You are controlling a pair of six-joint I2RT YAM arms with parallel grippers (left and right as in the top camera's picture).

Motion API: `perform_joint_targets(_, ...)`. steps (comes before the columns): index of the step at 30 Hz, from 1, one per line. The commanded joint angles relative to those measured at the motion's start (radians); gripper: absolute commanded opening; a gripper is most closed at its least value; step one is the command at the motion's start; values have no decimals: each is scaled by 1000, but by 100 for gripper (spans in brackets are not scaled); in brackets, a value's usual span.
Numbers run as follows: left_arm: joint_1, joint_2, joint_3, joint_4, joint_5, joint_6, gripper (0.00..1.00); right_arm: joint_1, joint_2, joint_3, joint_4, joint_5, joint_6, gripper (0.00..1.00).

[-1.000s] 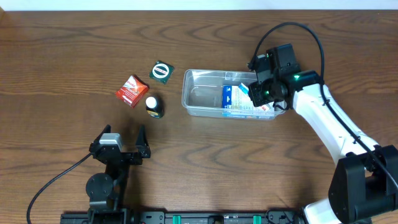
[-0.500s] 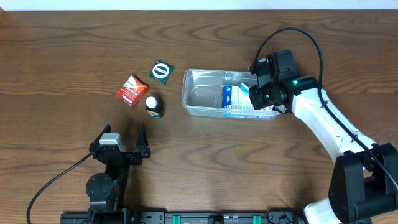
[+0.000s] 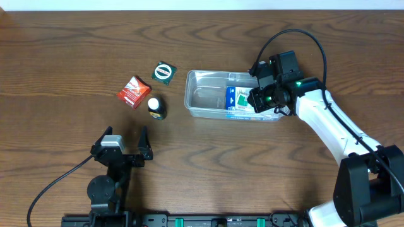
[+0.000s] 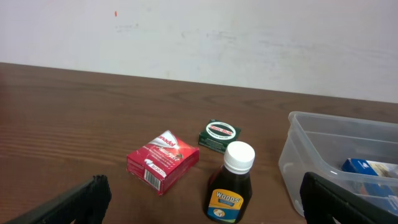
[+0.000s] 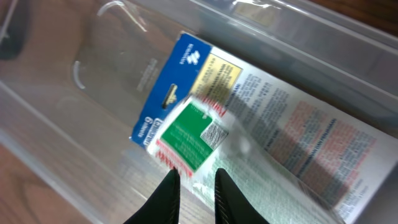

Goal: Pack container

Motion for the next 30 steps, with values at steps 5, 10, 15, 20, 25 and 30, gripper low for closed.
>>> perform_joint_targets(5, 5, -6, -17, -34, 18, 17, 98, 10, 0, -6, -8, -68, -19, 15)
perform_joint_targets(10, 5, -6, -17, -34, 18, 17, 98, 2, -3, 64, -79, -67, -25, 6)
perform_joint_targets(15, 5, -6, -17, -34, 18, 17, 98, -25, -23, 229, -224, -66, -39, 10)
perform_joint_targets(20, 5, -6, -17, -34, 18, 17, 98, -104, -41, 387, -366, -66, -39, 26)
perform_joint_targets(25, 5, -6, -17, -34, 18, 17, 98, -277, -50, 449, -424, -66, -34, 46)
perform_joint_targets(30, 5, -6, -17, -34, 18, 17, 98, -430, -48, 448, -428, -67, -24, 99)
